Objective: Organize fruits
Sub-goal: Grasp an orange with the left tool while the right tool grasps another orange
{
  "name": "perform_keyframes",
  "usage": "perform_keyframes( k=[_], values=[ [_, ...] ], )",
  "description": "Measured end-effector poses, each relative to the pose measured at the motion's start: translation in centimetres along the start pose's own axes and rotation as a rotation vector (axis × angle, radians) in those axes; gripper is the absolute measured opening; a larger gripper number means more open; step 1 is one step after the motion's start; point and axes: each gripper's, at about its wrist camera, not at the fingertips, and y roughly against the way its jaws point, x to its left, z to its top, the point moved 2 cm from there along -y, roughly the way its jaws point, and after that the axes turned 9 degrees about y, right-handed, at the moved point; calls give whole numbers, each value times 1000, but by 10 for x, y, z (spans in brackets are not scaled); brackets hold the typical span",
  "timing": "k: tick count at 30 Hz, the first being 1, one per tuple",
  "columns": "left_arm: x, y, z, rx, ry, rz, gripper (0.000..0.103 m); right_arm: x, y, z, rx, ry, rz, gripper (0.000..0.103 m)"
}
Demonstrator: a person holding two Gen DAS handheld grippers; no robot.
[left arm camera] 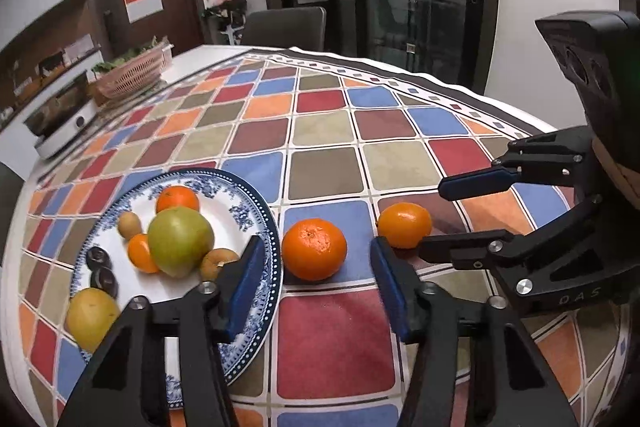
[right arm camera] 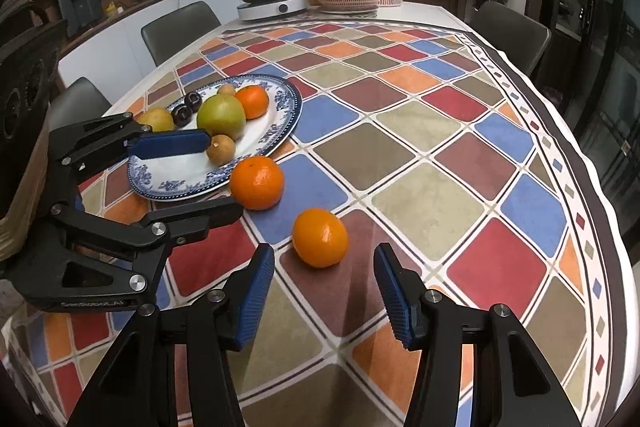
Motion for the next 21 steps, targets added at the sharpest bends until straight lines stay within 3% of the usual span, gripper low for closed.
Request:
perform_keyframes(
  k=[15, 21],
  values=[
    [5, -28, 2, 72, 20, -2, 43, -9, -26, 4, 31, -42, 72, 40],
    [0, -30, 0, 66, 8, 38, 41, -10, -29, 2, 28, -57, 97, 35]
  ],
)
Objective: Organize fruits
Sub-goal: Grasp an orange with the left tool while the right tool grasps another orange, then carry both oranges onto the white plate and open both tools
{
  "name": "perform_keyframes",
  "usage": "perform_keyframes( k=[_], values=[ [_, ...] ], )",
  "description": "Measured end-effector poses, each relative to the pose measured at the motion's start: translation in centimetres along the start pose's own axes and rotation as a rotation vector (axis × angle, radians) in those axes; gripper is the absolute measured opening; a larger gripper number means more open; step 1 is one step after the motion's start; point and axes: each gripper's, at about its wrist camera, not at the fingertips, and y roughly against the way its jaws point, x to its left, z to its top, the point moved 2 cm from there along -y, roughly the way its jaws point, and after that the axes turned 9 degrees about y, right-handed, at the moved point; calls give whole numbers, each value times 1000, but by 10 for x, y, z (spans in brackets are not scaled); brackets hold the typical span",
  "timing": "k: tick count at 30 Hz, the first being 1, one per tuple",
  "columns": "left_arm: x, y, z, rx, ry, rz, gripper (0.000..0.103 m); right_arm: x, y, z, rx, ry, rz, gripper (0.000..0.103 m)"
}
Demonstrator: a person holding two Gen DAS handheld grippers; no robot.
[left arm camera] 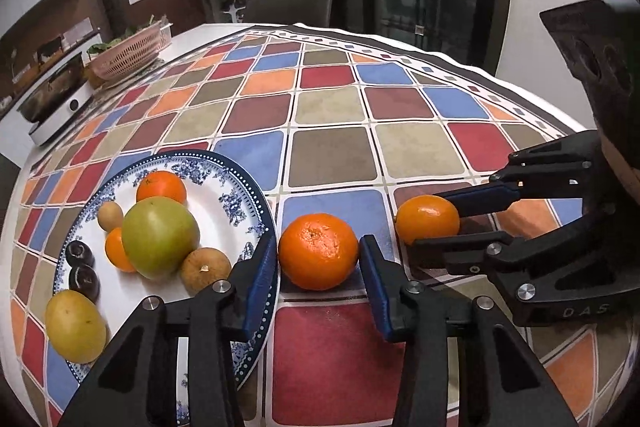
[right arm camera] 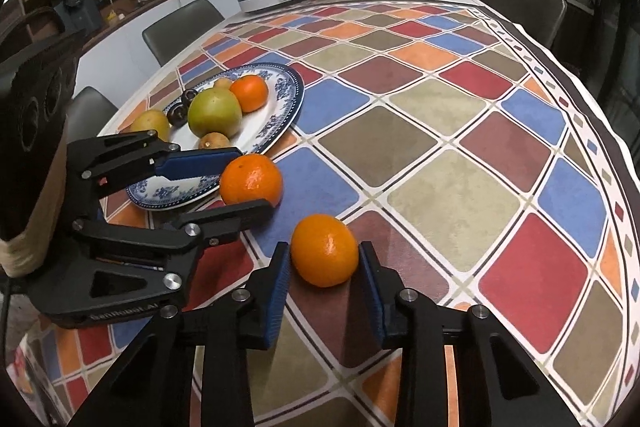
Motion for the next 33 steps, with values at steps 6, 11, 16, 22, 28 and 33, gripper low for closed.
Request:
perform_keyframes(
  k=[6, 11, 16, 22, 28, 33],
  values=[
    [1, 3, -1, -4, 43, 5, 40, -1, 3, -2, -8, -19, 5, 34],
    [3, 16, -2, -16, 101, 12, 40, -1, 8, -4, -19, -29, 7, 34],
    [2, 31, -1, -29, 138, 28, 40, 3, 17, -1, -40, -23, 16, 34],
    [4, 59, 4, -77, 181, 42, 40, 11, 33, 5, -73, -14, 26, 34],
    [4, 89, 8, -124, 200, 56, 40, 24, 53, 13, -119, 13, 35, 34],
    [4, 115, 5, -172, 223, 64, 40, 37, 74, 22, -160, 43, 43, 34]
  ],
)
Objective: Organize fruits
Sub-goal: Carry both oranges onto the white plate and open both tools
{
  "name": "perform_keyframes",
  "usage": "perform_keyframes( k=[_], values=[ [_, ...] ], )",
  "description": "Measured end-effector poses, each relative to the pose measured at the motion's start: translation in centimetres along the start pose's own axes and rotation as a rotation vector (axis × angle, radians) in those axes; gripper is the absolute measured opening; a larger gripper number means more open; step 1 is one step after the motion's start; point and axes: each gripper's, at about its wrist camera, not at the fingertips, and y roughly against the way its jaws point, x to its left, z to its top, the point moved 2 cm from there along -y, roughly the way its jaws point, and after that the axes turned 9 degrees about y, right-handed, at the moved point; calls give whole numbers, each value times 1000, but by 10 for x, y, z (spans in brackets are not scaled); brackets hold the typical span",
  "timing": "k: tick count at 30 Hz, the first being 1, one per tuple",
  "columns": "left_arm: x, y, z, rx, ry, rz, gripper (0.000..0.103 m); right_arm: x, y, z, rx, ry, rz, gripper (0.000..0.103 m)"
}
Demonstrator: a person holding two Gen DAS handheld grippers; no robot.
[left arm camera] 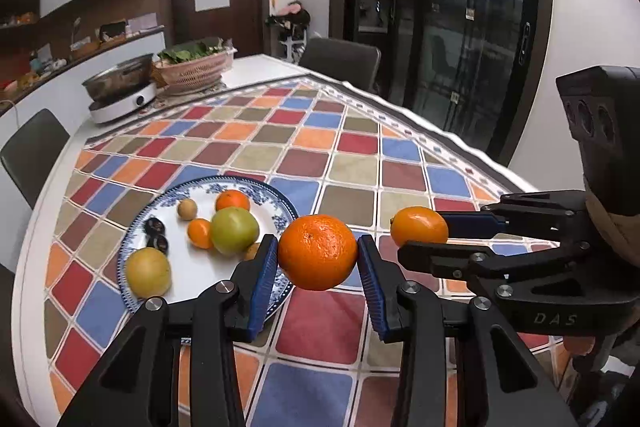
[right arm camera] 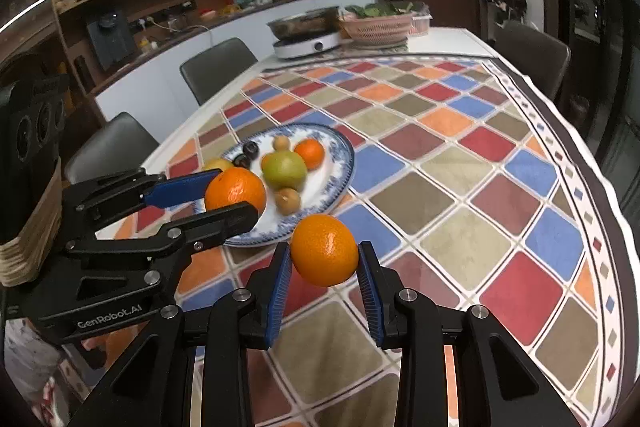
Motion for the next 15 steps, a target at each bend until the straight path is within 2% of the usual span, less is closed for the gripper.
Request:
perform_keyframes(
  k=[7, 15],
  values=[
    [9, 35, 1, -54, 36, 44, 40, 21, 14, 14, -35, 43, 16, 34],
    [27, 59, -2, -72, 60, 92, 40, 45, 19, 25, -55, 77, 40, 34]
  ],
)
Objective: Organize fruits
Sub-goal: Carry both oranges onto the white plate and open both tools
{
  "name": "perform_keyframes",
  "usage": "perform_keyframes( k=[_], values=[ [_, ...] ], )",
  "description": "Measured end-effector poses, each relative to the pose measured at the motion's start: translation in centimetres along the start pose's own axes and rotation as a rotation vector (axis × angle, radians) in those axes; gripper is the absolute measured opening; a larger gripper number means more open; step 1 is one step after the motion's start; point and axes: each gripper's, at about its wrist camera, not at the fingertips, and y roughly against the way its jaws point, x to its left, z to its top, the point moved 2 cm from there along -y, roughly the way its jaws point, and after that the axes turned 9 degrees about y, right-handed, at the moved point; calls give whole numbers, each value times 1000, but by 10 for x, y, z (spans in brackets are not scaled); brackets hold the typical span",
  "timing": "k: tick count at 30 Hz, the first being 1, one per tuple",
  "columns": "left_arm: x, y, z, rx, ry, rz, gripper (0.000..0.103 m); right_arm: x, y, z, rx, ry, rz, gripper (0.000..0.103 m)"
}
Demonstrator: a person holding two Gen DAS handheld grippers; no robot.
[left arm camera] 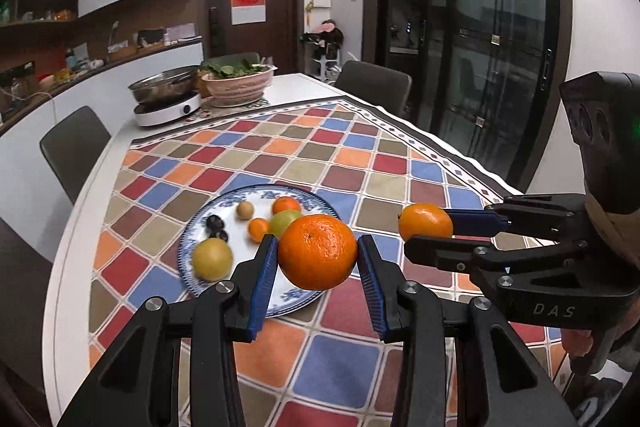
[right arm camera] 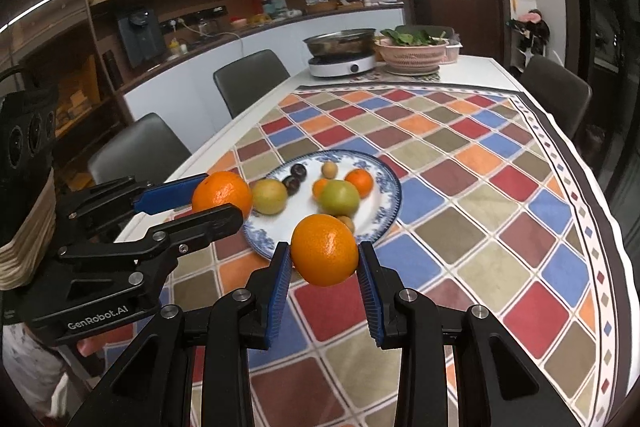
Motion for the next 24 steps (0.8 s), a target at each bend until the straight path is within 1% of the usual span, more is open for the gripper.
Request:
perform_keyframes(
  k=[6, 11, 17, 24],
  values=[
    [20, 10, -2, -7, 27, 23, 40, 18, -5, 9, 0, 30, 18, 34],
    [35, 7, -3, 2, 43, 35, 40, 32, -13, 20, 2, 60, 23, 34],
    [55, -8, -3, 29, 53, 23, 40, 41, -29, 29, 17, 79, 30, 34],
    [69, -32, -4, 65, 50, 0, 40, 39, -61, 29, 71, 76, 36, 34]
  ],
)
